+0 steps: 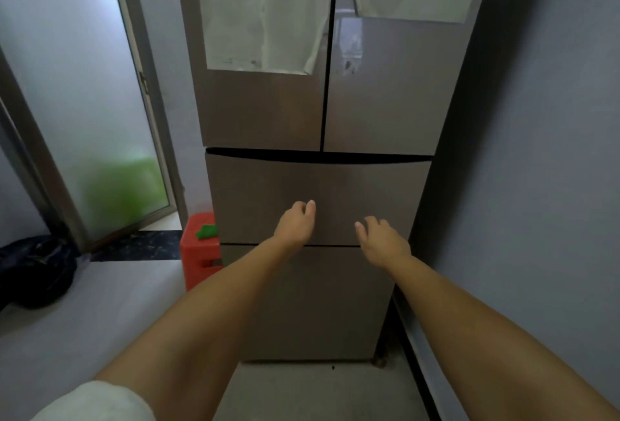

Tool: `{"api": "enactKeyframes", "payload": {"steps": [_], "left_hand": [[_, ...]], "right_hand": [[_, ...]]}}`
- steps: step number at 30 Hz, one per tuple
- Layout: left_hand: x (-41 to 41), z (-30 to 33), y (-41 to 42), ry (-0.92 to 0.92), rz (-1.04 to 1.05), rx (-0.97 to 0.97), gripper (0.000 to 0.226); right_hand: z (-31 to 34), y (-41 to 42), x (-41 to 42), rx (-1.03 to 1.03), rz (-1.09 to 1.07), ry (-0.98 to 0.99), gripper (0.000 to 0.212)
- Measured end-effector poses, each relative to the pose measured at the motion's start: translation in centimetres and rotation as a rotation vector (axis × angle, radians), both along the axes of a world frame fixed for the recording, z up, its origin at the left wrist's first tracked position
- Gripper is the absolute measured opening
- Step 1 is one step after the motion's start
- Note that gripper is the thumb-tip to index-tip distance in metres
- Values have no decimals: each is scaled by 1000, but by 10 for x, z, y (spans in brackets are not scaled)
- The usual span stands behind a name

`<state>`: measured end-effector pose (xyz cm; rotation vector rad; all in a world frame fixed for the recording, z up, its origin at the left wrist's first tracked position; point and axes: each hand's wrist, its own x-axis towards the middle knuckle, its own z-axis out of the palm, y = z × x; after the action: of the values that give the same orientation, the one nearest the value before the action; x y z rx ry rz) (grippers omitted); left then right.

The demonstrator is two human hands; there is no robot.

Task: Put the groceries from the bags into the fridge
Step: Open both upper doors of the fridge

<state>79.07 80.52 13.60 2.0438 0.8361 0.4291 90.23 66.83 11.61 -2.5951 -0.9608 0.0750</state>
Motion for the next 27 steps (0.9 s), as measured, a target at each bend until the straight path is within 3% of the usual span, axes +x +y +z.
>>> {"api": "enactKeyframes", "payload": {"steps": [5, 10, 15, 20, 27], "left_hand": [[60, 5, 43, -112, 52, -267, 52], [123, 13, 89, -343, 123, -611, 53], [173, 25, 124, -679, 360, -953, 61], [198, 25, 150, -1063, 385, -1313, 74], [209, 40, 158, -1120, 397, -1378, 76]], "right_hand": [[5, 68, 44, 261, 1, 266, 47], [29, 148, 88, 872, -121, 895, 41], [43, 205, 130, 1270, -257, 1296, 55], [42, 233, 155, 1513, -313, 1443, 66], [44, 239, 165, 1595, -369, 1516, 69]]}}
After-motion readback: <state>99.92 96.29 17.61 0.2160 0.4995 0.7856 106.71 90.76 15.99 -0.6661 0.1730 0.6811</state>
